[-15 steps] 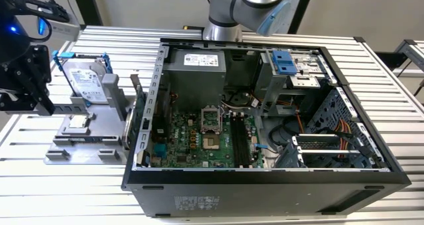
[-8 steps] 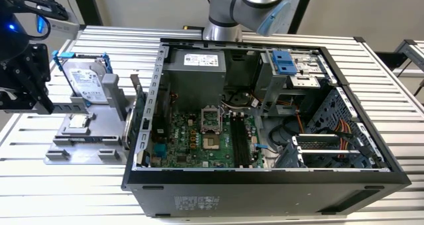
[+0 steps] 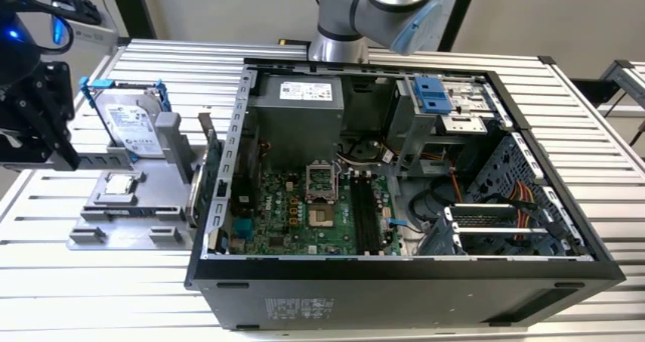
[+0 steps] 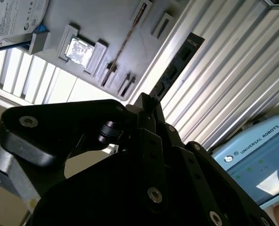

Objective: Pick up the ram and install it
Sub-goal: 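Pick up the ram and move it above insertion slot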

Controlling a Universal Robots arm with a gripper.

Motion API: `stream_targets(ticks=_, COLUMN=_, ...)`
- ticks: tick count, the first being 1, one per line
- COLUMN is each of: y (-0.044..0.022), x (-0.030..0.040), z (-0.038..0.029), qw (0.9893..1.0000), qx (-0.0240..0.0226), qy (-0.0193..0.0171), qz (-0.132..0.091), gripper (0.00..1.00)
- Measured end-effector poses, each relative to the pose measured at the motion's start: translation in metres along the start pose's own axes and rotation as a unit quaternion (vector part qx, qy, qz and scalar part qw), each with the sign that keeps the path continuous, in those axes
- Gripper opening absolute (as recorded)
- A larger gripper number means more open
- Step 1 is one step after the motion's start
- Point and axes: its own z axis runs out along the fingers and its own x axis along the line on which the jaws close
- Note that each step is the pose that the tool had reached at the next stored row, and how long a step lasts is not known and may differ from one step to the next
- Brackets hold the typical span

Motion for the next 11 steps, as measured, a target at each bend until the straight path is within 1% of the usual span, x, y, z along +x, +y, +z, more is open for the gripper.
stream_targets(ticks=11, y=0.0, x=-0.0002, z=-0.0102, qw=1.0, qx=0.0, qy=0.0, qz=0.0, gripper=0.0)
